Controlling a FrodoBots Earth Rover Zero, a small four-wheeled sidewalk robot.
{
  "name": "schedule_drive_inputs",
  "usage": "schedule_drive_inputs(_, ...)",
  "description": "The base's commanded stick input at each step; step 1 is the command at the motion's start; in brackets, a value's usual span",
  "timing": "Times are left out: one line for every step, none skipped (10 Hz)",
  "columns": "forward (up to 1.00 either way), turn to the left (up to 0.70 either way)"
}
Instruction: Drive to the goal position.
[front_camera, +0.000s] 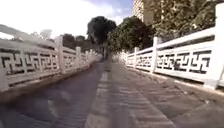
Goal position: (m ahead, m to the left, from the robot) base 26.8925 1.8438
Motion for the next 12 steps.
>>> schedule_drive_inputs(0.45, 0.01)
schedule_drive_inputs(0.45, 0.01)
schedule_drive_inputs(0.45, 0.01)
schedule_drive_inputs(0.45, 0.01)
schedule_drive_inputs(0.45, 0.01)
schedule_drive_inputs(0.45, 0.0)
schedule_drive_inputs(0.45, 0.0)
schedule_drive_inputs(0.45, 0.01)
schedule_drive_inputs(0.45, 0.0)
schedule_drive_inputs(0.45, 0.0)
schedule_drive_inputs(0.45, 0.01)
schedule_drive_inputs(0.45, 0.01)
